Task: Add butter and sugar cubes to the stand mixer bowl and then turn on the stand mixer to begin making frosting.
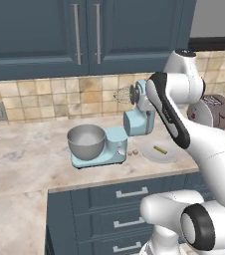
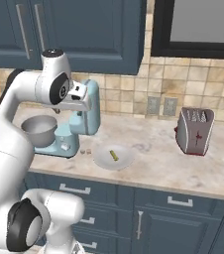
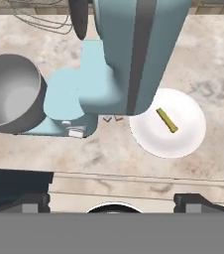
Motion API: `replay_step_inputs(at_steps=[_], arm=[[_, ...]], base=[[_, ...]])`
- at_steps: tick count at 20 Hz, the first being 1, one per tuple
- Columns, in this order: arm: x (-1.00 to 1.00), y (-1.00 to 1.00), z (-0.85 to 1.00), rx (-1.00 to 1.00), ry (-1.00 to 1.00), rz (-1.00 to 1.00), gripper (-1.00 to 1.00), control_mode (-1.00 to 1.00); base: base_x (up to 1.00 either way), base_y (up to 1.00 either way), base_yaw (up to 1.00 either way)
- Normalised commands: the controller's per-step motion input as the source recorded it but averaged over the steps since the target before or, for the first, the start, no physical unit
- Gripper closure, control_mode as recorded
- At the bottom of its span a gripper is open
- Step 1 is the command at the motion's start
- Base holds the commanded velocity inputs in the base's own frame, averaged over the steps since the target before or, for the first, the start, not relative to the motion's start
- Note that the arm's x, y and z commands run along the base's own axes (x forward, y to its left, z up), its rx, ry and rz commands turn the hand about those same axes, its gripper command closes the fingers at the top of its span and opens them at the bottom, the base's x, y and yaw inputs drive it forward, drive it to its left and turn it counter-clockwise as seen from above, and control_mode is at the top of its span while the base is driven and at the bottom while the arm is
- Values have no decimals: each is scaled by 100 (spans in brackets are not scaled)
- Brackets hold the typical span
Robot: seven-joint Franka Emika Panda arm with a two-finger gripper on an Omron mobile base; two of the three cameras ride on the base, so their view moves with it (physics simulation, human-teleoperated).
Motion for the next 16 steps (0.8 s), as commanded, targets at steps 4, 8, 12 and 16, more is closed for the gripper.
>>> replay_step_inputs(at_steps=[4,8,12,16], arm=[[0,0,0,0,0,0,-100,100],[-2,-30,0,2,0,0,-100,-100],[-1,-65,0,10,0,1,-100,-100],[0,-77,-3,14,0,5,-100,-100]], base=[[0,-28,0],[0,0,0],[0,0,0],[0,0,0]])
